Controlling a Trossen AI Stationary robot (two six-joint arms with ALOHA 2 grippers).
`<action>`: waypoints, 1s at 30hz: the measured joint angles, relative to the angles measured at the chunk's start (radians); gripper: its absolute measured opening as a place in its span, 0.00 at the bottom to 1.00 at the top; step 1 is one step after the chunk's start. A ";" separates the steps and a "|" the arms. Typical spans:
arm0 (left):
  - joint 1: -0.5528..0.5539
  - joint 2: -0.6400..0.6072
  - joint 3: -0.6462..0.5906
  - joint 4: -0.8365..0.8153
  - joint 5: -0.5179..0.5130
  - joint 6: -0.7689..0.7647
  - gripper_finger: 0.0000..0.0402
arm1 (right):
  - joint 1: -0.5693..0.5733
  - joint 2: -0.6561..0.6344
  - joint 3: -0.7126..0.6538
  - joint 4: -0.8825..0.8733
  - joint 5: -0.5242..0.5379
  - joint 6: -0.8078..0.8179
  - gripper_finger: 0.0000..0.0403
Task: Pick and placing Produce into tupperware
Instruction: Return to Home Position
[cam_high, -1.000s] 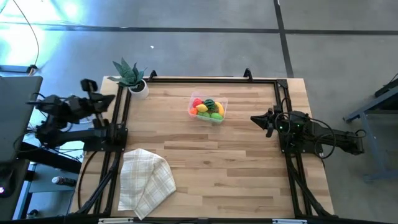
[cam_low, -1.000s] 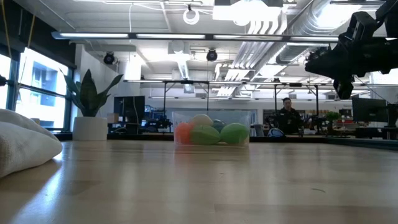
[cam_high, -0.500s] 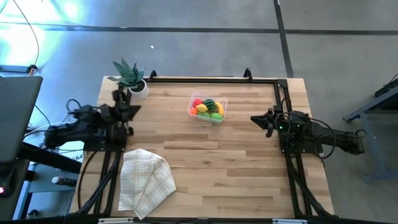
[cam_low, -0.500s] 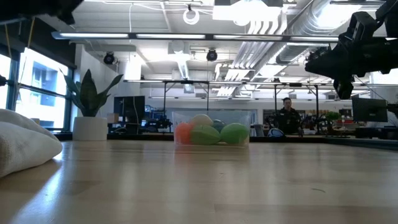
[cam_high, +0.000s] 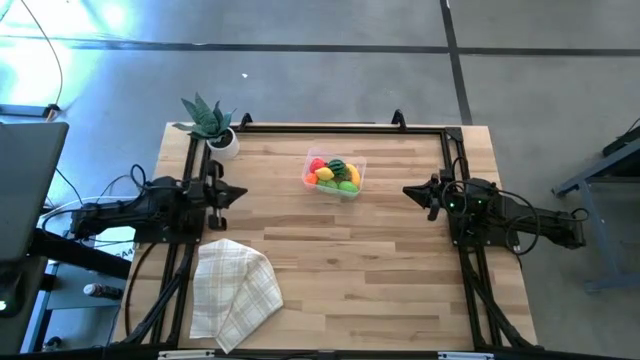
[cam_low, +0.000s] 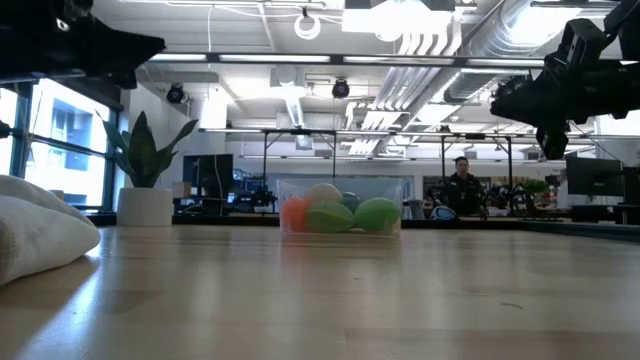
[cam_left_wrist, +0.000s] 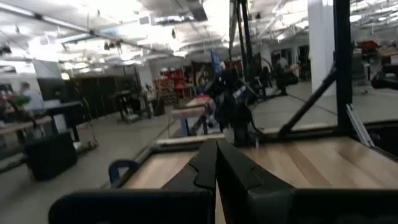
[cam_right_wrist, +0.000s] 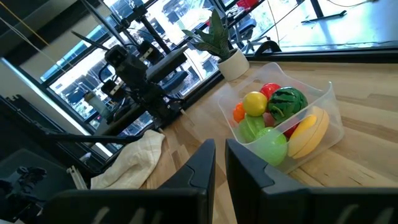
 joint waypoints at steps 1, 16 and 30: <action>0.000 0.000 -0.003 -0.012 0.000 -0.005 0.00 | 0.000 0.000 0.000 0.000 0.000 0.000 0.07; 0.000 0.017 -0.017 -0.205 -0.034 0.125 0.00 | 0.000 0.000 0.000 0.000 0.000 0.000 0.07; 0.000 0.017 -0.016 -0.204 -0.034 0.184 0.00 | 0.000 0.000 0.000 0.000 0.000 0.000 0.07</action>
